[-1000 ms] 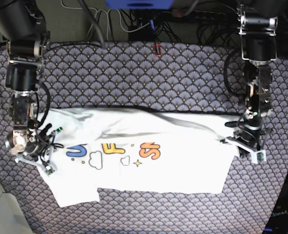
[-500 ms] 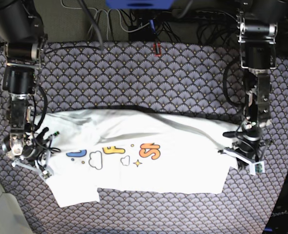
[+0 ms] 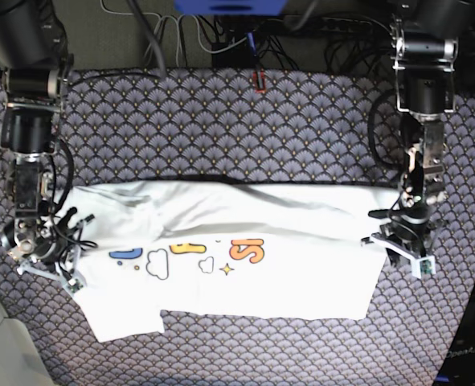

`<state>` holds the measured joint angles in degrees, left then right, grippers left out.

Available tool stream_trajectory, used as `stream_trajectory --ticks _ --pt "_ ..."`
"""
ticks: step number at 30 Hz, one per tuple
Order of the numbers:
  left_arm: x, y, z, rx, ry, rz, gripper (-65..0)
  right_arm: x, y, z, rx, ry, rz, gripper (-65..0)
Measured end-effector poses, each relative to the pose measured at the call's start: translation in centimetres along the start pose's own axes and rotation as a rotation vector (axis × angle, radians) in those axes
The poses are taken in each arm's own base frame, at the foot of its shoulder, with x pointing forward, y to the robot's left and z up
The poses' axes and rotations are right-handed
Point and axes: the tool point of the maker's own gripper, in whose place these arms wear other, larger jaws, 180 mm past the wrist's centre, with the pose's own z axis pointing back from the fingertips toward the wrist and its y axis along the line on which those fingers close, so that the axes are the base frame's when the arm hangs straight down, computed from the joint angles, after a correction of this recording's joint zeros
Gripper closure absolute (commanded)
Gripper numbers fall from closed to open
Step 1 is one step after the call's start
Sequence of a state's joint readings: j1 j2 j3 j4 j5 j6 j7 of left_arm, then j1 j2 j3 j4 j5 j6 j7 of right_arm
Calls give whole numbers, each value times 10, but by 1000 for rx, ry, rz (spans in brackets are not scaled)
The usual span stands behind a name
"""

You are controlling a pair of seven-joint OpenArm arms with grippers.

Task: Fold the T-shirt properly
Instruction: 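Lift and fold the held edge toward the hem with both grippers, then lower the folded edge onto the shirt and open both grippers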

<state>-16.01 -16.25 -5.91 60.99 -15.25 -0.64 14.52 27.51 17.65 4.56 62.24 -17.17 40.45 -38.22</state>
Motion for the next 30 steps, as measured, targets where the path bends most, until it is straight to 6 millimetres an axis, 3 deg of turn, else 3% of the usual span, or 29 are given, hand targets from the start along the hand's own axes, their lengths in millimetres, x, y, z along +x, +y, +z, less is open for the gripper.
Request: stream_trajectory --ticks 6,12,15,19,23,27,30 --pt "-3 1 -1 3 7 0 -142 -14 9 -3 16 28 3 0" --pt "8 -2 -4 -3 -13 10 -145 -20 14 -4 25 38 5 0" --pt "2 -2 -2 -4 1 9 -206 -22 15 -5 27 44 5 0" --pt "-10 -3 7 -10 15 -2 -328 -28 16 -5 28 64 8 -105" --pt "-8 -9 21 -31 -15 -18 -423 -37 16 -4 27 88 10 -235" --pt "-7 -13 36 -49 -42 -27 -429 -31 12 1 7 67 20 -244" --pt "-29 -11 43 -48 5 -33 -429 -31 7 15 -36 31 31 -244"
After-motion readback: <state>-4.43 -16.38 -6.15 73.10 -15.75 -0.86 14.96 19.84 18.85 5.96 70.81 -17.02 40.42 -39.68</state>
